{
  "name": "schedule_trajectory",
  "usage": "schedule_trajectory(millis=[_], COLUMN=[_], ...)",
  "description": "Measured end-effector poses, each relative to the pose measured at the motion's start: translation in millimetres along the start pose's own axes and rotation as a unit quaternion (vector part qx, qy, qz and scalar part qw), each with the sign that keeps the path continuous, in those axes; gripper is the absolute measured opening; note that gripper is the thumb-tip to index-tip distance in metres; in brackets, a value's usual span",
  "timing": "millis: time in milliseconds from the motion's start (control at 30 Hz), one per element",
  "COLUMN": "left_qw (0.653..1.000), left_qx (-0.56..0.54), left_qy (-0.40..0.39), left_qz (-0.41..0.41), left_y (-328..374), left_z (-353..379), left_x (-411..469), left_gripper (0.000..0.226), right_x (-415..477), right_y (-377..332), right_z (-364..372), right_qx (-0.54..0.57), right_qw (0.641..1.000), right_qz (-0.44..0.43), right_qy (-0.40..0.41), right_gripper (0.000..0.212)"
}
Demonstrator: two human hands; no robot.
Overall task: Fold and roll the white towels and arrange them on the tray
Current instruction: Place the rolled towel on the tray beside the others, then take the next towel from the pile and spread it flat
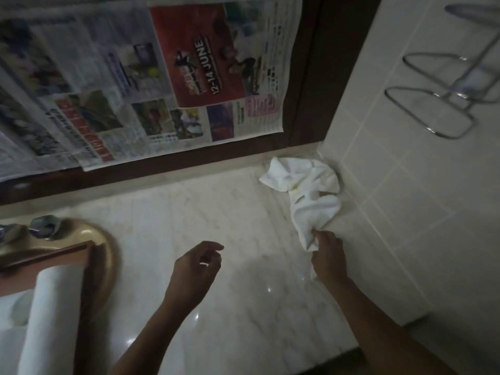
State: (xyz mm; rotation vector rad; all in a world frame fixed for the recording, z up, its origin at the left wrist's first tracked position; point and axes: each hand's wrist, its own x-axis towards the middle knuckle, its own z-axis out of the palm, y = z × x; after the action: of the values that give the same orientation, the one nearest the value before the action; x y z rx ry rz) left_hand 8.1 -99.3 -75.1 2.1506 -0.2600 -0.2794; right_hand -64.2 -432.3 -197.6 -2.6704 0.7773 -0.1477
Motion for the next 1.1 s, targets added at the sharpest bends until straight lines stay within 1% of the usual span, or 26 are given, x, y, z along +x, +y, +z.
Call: schedule_trajectory(millis=[67, 200, 300, 367, 433, 500, 567, 600, 633, 667, 700, 733, 800, 900, 1000, 1033, 1100], left_qw=[1.0, 0.999, 0.999, 0.999, 0.999, 0.998, 0.994, 0.99, 0.984, 0.979, 0.976, 0.973, 0.966, 0.963, 0.968, 0.971, 0.982], left_qx=[0.01, 0.031, 0.037, 0.033, 0.036, 0.039, 0.065, 0.077, 0.081, 0.075, 0.062, 0.047, 0.021, -0.018, -0.089, -0.1, -0.097], left_qy=[-0.002, -0.004, -0.007, -0.009, -0.018, -0.036, -0.067, -0.09, -0.115, -0.138, -0.161, -0.185, -0.224, -0.237, -0.209, -0.188, -0.13], left_qz=[-0.008, -0.008, 0.004, 0.013, 0.026, 0.042, 0.062, 0.083, 0.106, 0.127, 0.134, 0.134, 0.125, 0.129, 0.109, 0.104, 0.098], left_y=[0, 2, 6, 12, 15, 14, 10, 10, 11, 15, 20, 24, 27, 19, 16, 16, 15], left_z=[3, 2, -2, -6, -11, -15, -21, -24, -30, -34, -43, -50, -67, -92, -112, -118, -128], left_x=[-1, -3, -3, -3, -9, -17, -30, -38, -49, -61, -78, -93, -124, -171, -217, -233, -257], left_gripper=[0.025, 0.024, 0.024, 0.024, 0.026, 0.029, 0.044, 0.055, 0.066, 0.071, 0.072, 0.069, 0.056, 0.037, 0.025, 0.021, 0.029], right_x=[10, 23, 15, 2, -21, -49, -82, -98, -116, -131, -150, -164, -192, -232, -273, -284, -299], right_y=[3, -14, -38, -57, -78, -100, -124, -133, -143, -150, -159, -164, -176, -195, -208, -209, -208], right_z=[-10, -42, -70, -90, -110, -129, -147, -153, -159, -162, -166, -167, -174, -185, -197, -200, -201], right_qx=[0.026, 0.085, 0.126, 0.137, 0.145, 0.157, 0.181, 0.195, 0.201, 0.196, 0.189, 0.18, 0.173, 0.18, 0.235, 0.233, 0.199], right_qw=[0.999, 0.996, 0.992, 0.988, 0.983, 0.973, 0.957, 0.946, 0.939, 0.935, 0.933, 0.935, 0.938, 0.936, 0.935, 0.936, 0.946], right_qz=[-0.02, 0.007, -0.032, -0.066, -0.106, -0.133, -0.143, -0.15, -0.156, -0.157, -0.159, -0.157, -0.146, -0.155, -0.189, -0.204, -0.202], right_qy=[0.0, 0.001, 0.004, -0.011, -0.047, -0.104, -0.177, -0.208, -0.232, -0.251, -0.262, -0.264, -0.263, -0.259, -0.186, -0.169, -0.155], right_gripper=[0.054, 0.041, 0.037, 0.034, 0.033, 0.031, 0.025, 0.025, 0.029, 0.031, 0.03, 0.031, 0.037, 0.029, 0.024, 0.021, 0.015])
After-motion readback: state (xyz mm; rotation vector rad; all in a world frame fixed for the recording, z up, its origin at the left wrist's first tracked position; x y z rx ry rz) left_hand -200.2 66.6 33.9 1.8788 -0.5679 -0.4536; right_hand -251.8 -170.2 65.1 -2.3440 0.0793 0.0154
